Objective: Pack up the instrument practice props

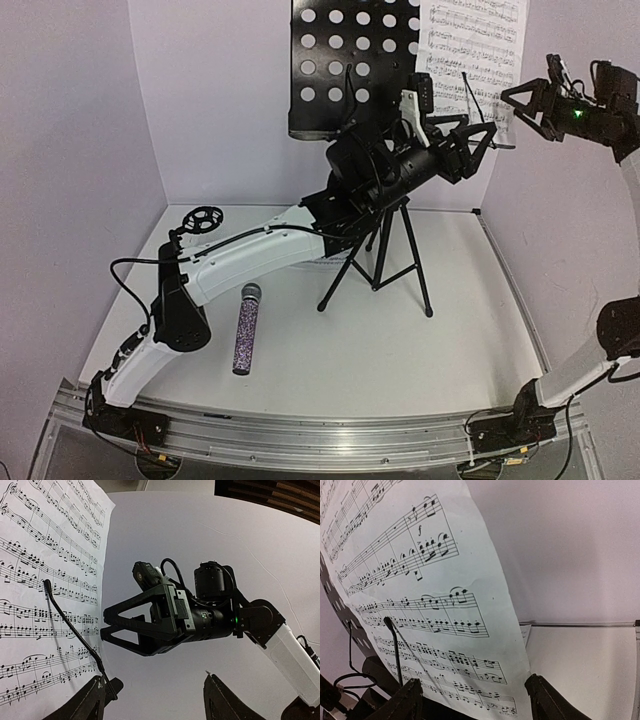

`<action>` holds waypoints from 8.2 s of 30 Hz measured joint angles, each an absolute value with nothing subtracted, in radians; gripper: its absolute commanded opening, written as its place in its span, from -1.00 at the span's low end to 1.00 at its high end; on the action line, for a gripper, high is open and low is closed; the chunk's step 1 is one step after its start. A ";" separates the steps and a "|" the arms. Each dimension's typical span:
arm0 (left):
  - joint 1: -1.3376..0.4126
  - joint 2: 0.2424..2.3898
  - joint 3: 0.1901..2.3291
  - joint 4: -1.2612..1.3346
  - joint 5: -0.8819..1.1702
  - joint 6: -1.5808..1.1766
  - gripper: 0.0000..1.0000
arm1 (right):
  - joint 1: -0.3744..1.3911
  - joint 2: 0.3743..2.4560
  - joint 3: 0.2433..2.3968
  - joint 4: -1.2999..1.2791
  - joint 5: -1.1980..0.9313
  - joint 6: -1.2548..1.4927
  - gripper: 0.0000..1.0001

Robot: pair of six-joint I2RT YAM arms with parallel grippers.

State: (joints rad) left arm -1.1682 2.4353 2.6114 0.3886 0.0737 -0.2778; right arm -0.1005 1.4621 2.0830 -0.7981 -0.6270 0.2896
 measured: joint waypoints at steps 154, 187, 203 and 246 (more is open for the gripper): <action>-0.812 2.112 1.258 0.398 0.329 0.236 -1.00 | -0.104 1.319 1.825 -0.864 -0.822 0.345 -0.21; -0.824 1.862 0.965 0.236 0.374 0.299 0.13 | -0.101 1.305 1.856 -0.919 -0.919 0.389 0.61; -0.833 1.437 1.008 -0.027 0.676 0.467 0.34 | -0.102 1.305 2.015 -0.967 -0.736 0.309 0.66; -1.034 1.774 2.089 0.081 0.424 -0.024 0.33 | -0.102 1.509 2.394 -0.910 -0.690 0.255 -0.82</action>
